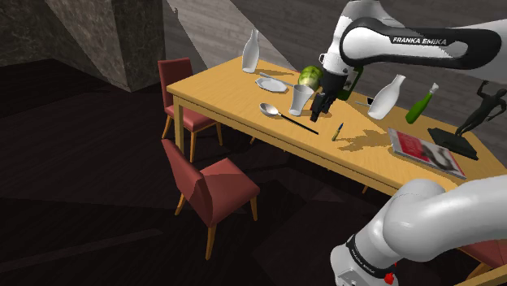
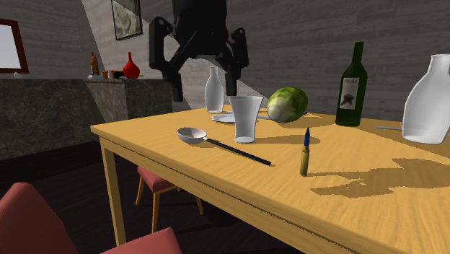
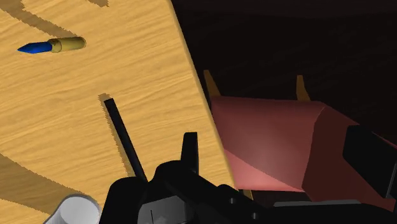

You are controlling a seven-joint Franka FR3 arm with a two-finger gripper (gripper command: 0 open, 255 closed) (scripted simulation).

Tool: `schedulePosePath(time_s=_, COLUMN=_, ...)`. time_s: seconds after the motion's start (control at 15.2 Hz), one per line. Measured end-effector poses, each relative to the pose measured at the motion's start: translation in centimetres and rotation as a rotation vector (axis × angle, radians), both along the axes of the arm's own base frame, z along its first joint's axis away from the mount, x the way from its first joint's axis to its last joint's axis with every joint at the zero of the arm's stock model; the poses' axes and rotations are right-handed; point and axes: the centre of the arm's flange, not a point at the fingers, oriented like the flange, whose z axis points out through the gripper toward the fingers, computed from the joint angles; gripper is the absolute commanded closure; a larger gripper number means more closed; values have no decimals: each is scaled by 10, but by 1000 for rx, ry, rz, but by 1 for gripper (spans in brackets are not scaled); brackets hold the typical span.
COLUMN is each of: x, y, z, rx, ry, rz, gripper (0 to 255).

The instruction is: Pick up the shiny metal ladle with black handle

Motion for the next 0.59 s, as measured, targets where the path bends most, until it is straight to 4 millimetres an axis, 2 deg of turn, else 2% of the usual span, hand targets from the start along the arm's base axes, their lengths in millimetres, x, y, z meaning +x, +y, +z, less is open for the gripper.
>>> schedulePosePath(time_s=0.59, x=89, y=-56, z=-57, rx=-38, ry=22, rz=152, gripper=0)
